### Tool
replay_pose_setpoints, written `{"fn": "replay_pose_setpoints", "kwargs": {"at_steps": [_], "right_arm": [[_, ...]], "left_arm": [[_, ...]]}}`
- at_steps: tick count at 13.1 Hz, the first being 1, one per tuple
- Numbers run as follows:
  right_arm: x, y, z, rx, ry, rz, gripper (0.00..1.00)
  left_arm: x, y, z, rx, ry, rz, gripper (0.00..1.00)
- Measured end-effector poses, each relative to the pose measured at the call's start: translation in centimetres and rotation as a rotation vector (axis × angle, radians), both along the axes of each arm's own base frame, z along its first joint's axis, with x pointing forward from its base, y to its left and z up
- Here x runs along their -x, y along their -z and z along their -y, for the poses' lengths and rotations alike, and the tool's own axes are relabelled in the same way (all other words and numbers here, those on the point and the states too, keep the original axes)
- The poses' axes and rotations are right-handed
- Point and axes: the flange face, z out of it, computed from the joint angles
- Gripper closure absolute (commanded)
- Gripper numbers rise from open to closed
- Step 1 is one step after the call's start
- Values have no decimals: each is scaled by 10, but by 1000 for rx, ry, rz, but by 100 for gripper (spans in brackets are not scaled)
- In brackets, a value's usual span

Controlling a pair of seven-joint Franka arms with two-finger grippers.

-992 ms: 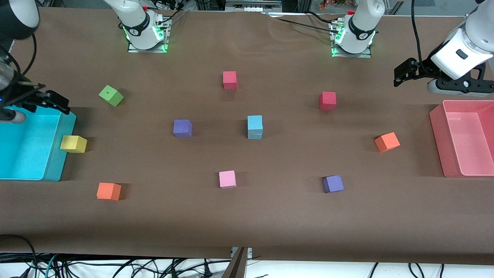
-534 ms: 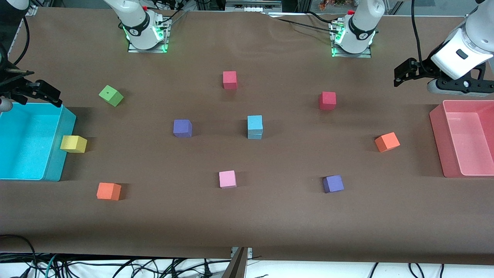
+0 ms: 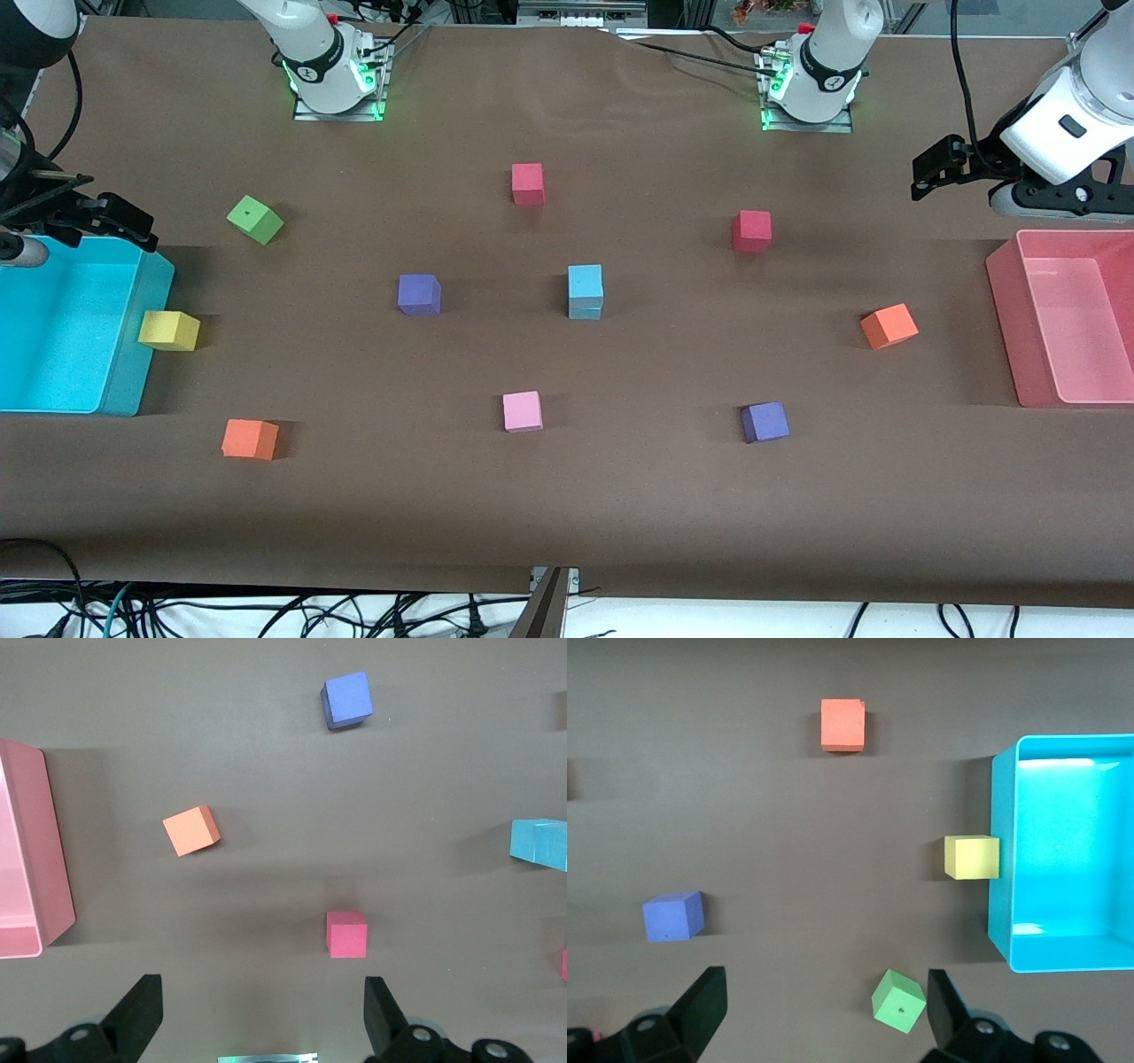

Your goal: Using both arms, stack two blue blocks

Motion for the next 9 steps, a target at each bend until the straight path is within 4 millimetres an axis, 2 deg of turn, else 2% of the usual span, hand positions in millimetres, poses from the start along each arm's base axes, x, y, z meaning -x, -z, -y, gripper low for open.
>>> {"fn": "replay_pose_setpoints", "kwargs": {"at_steps": [9], "right_arm": [[5, 4, 0, -6, 4, -49, 0]], "left_arm": [[0, 0, 0, 0, 1, -1, 0]]}}
